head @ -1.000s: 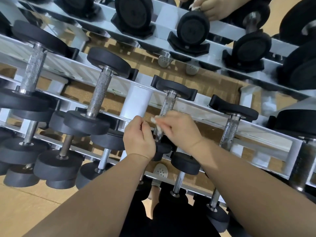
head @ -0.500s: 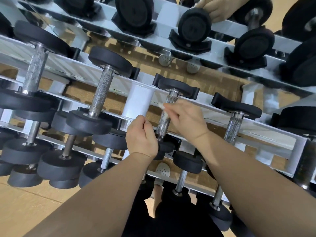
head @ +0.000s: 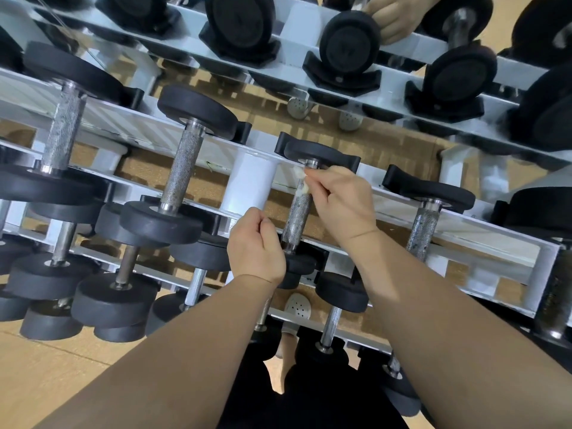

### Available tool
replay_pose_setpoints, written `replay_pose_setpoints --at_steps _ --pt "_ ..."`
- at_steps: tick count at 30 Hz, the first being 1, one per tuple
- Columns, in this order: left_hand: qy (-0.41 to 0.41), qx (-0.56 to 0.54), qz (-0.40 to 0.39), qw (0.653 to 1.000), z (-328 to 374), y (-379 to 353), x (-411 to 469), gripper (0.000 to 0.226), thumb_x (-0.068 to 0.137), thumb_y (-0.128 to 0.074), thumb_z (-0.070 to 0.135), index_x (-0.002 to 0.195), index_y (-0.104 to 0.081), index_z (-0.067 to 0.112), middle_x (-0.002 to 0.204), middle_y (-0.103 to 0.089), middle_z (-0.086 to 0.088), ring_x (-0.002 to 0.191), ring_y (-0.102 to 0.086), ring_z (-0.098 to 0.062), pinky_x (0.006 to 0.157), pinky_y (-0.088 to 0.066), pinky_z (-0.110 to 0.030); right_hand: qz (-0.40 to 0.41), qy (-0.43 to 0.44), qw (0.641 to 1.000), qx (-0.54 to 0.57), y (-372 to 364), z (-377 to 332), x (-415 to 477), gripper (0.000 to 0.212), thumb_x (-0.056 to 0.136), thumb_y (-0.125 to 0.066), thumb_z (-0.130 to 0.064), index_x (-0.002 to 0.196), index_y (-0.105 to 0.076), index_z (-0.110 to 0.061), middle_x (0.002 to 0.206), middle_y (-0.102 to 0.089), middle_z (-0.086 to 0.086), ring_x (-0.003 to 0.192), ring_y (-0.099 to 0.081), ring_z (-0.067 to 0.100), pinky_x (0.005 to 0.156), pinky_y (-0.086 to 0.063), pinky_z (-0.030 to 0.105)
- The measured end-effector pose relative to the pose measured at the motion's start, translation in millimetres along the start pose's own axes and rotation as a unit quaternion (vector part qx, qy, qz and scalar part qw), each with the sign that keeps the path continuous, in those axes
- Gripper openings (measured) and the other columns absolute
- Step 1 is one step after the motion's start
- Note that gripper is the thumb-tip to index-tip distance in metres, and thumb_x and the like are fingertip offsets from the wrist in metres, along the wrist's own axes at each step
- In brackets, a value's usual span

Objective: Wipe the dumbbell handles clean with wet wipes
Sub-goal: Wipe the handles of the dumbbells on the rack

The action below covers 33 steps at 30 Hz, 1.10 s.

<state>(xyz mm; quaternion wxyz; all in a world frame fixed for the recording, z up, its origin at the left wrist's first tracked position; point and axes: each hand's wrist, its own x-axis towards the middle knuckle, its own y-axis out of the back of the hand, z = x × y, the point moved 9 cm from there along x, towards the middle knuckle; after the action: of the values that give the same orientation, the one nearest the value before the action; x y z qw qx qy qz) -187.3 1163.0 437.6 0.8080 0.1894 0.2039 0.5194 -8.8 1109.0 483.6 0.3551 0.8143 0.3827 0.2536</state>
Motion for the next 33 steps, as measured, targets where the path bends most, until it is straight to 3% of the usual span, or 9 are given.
replay_pose_setpoints --at_steps 2,4,6,9,15,21,25,29,33 --pt "0.006 0.0 -0.004 1.0 0 -1 0 0.021 0.092 -0.037 0.021 0.071 -0.041 0.022 0.064 -0.04 0.009 0.063 -0.039 -0.008 0.059 -0.027 -0.029 0.017 0.007 1.0 0.003 0 -2 -8 0.019 0.094 -0.063 -0.018 0.105 -0.078 -0.012 0.079 -0.064 0.0 0.075 -0.056 0.012 0.073 -0.04 0.006" --pt "0.009 -0.003 -0.003 1.0 -1 0 0 0.021 0.092 -0.037 0.021 0.072 -0.041 0.022 0.064 -0.041 0.009 0.063 -0.039 -0.009 0.06 -0.028 -0.031 -0.017 0.066 0.998 -0.003 -7 -15 -33 0.022 0.096 -0.059 -0.022 0.1 -0.078 -0.013 0.071 -0.06 0.001 0.064 -0.056 0.019 0.062 -0.051 0.028" --pt "0.005 -0.004 0.0 1.0 -2 0 1 0.021 0.093 -0.038 0.021 0.073 -0.044 0.018 0.065 -0.042 0.007 0.064 -0.039 -0.015 0.06 -0.03 -0.034 -0.094 0.097 0.991 0.019 -19 -22 -57 0.029 0.099 -0.052 -0.029 0.098 -0.078 -0.016 0.071 -0.061 0.002 0.063 -0.058 0.022 0.058 -0.052 0.035" --pt "0.006 -0.011 0.004 1.0 -4 0 1 0.022 0.094 -0.039 0.022 0.073 -0.045 0.016 0.065 -0.043 0.006 0.065 -0.039 -0.018 0.06 -0.032 -0.035 -0.124 0.121 0.985 0.019 -23 -25 -55 0.031 0.098 -0.051 -0.029 0.101 -0.079 -0.017 0.073 -0.064 0.002 0.066 -0.062 0.024 0.059 -0.055 0.036" --pt "0.036 -0.022 -0.003 0.999 -10 -4 2 0.022 0.092 -0.038 0.023 0.073 -0.045 0.014 0.063 -0.041 0.005 0.063 -0.038 -0.02 0.06 -0.036 -0.039 0.03 -0.007 1.0 0.001 -1 3 -4 0.018 0.093 -0.064 -0.019 0.104 -0.078 -0.016 0.083 -0.066 0.001 0.078 -0.061 0.017 0.077 -0.04 0.014" --pt "0.087 -0.022 -0.015 0.996 -17 -1 5 0.025 0.093 -0.039 0.034 0.07 -0.042 0.025 0.066 -0.044 0.005 0.066 -0.041 -0.018 0.067 -0.039 -0.04 -0.128 0.103 0.986 0.041 -23 -26 -65 0.028 0.094 -0.055 -0.028 0.105 -0.078 -0.018 0.081 -0.068 -0.001 0.075 -0.066 0.02 0.065 -0.057 0.036" --pt "0.147 0.004 -0.037 0.988 -14 1 0 0.034 0.1 -0.049 0.041 0.074 -0.05 0.02 0.077 -0.056 -0.002 0.078 -0.054 -0.025 0.071 -0.038 -0.035 -0.057 0.062 0.996 0.01 -9 -14 -32 0.021 0.093 -0.062 -0.02 0.105 -0.078 -0.016 0.084 -0.07 0.003 0.075 -0.064 0.022 0.073 -0.056 0.032" --pt "0.164 0.021 -0.114 0.98 -23 9 -21 0.033 0.083 -0.064 0.051 0.095 -0.066 0.02 0.096 -0.065 0.0 0.092 -0.062 -0.018 0.084 -0.048 -0.034 -0.007 -0.054 0.998 0.034 5 4 -9 0.02 0.095 -0.064 -0.016 0.11 -0.077 -0.014 0.092 -0.066 0.005 0.084 -0.055 0.01 0.081 -0.033 0.002" --pt "0.187 -0.007 -0.162 0.969 -33 17 -40 0.089 0.06 -0.063 0.067 0.135 -0.059 0.02 0.125 -0.066 0.001 0.117 -0.061 -0.016 0.106 -0.048 -0.041 -0.082 0.048 0.994 -0.053 -8 -27 -35 0.016 0.09 -0.069 -0.012 0.103 -0.078 -0.013 0.087 -0.069 0.007 0.079 -0.064 0.026 0.076 -0.047 0.023"
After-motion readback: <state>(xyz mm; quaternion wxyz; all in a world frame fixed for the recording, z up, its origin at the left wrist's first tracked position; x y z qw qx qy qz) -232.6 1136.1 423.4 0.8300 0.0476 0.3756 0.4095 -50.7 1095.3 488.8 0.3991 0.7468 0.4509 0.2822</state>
